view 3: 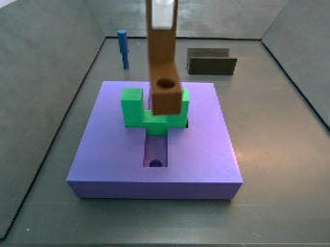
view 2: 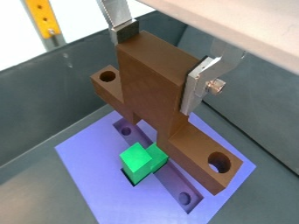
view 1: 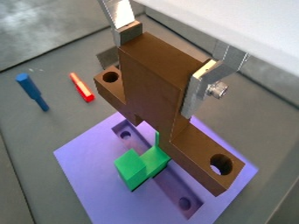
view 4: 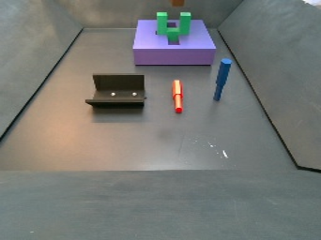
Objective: Pick up the brown object. Move up. Place the brown object on the fixture. Regrasp the brown object. Move to above the board. Insert the brown object.
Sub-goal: Insert the brown object.
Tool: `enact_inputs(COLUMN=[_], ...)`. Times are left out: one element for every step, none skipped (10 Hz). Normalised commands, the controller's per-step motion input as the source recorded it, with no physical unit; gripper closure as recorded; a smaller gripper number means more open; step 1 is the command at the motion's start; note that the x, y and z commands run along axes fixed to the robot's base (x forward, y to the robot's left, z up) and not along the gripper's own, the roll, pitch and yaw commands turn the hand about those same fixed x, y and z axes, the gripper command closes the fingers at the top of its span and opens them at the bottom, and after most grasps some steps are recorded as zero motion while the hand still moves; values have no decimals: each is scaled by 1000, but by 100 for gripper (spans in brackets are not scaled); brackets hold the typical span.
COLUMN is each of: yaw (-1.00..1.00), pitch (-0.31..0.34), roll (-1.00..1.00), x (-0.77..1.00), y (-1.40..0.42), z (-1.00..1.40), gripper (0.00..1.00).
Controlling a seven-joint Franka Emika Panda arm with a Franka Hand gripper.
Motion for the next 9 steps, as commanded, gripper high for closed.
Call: enact_inputs(yaw=[-374,-237,-123,-57,-109,-109,-120,-143,-154], pitch=[140,97,41,4,0,3,13,44,31], roll=[-37,-40,-37,-13,-1,0,0,0,0], x=[0,0,6,80,54,77,51,94,6], y=[0,0,0,-26,0,0,0,0,0], z=[-323,-263,-209,-189,-237,-234,-246,-211,-274], gripper=[100,100,100,100,100,100,100,100,100])
